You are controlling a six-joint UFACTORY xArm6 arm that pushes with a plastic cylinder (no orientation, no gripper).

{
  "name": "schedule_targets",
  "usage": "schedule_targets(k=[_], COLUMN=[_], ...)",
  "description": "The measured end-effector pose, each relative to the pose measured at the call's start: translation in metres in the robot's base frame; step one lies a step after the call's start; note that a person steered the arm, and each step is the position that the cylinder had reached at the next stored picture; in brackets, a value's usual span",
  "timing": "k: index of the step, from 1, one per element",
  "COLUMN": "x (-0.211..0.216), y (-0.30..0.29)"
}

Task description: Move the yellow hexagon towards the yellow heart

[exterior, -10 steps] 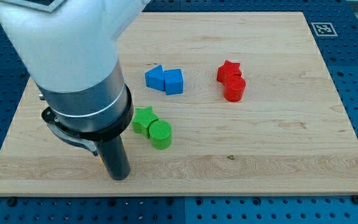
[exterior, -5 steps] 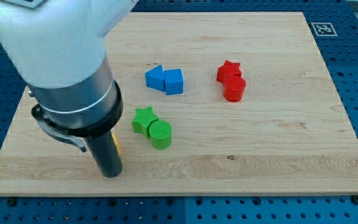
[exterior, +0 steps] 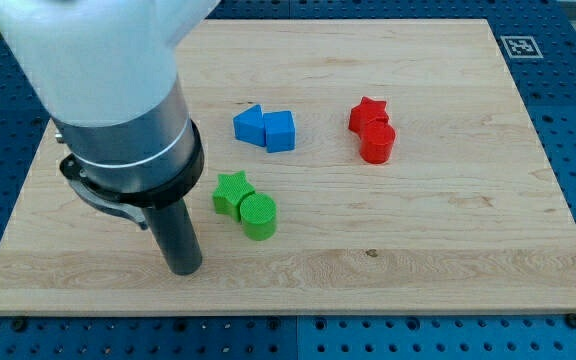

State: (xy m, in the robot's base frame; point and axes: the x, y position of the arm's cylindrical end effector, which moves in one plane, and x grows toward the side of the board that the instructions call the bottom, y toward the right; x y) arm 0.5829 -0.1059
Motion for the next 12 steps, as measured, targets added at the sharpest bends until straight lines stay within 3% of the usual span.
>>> schedule_targets(k=[4,6,12], x=[0.012,-0.010,-0.017], y=[0.000,-0.001,-0.010])
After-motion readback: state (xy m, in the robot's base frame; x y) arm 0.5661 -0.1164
